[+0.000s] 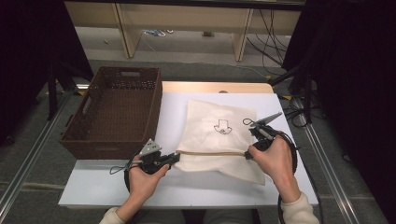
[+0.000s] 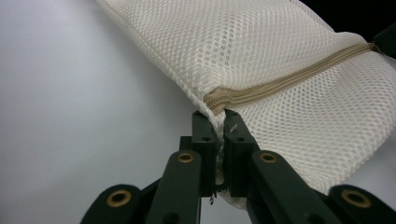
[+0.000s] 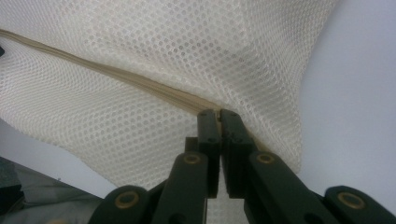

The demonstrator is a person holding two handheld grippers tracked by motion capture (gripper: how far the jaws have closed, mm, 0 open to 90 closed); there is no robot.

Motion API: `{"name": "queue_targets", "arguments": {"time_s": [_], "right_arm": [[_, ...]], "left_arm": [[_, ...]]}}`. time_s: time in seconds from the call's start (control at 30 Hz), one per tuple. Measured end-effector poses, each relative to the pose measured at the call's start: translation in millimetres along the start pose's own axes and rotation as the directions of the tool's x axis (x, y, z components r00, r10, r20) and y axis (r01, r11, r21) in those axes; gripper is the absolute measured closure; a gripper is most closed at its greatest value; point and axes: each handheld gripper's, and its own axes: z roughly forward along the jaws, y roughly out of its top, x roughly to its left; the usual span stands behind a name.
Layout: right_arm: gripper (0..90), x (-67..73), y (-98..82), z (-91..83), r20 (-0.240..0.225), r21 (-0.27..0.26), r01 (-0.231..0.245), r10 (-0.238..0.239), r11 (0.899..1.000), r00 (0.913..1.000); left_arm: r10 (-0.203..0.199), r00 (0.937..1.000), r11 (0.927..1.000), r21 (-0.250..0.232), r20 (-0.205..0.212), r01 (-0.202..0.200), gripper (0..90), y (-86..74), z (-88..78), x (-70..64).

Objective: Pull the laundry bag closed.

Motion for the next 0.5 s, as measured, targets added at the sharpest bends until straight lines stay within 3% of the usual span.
{"name": "queue_targets", "arguments": {"time_s": [0.17, 0.27, 0.3, 0.5], "right_arm": [[88.4, -0.3, -0.2, 0.0, -0.002, 0.004, -0.005, 0.005, 1.0, 1.0], [88.4, -2.0, -0.4, 1.2, 0.038, -0.007, -0.018, 0.019, 1.0, 0.9991], [88.4, -7.1, -0.5, 1.8, 0.037, -0.029, 0.026, -0.025, 0.999, 0.999], [88.4, -7.5, -1.4, 2.0, 0.038, -0.021, 0.013, -0.012, 1.0, 0.9992]], "left_arm": [[0.0, 1.0, 1.0, 0.003, -0.001, 0.0, 85.1, 0.0, 0.0, 0.0], [0.0, 1.0, 1.0, 0.005, -0.002, 0.0, 85.0, 0.0, -0.4, 0.5], [0.002, 1.0, 1.0, 0.005, -0.003, -0.002, 85.1, 0.1, -0.2, 0.3], [0.001, 1.0, 1.0, 0.005, -0.003, -0.001, 85.1, -0.1, -0.2, 0.3]]}}
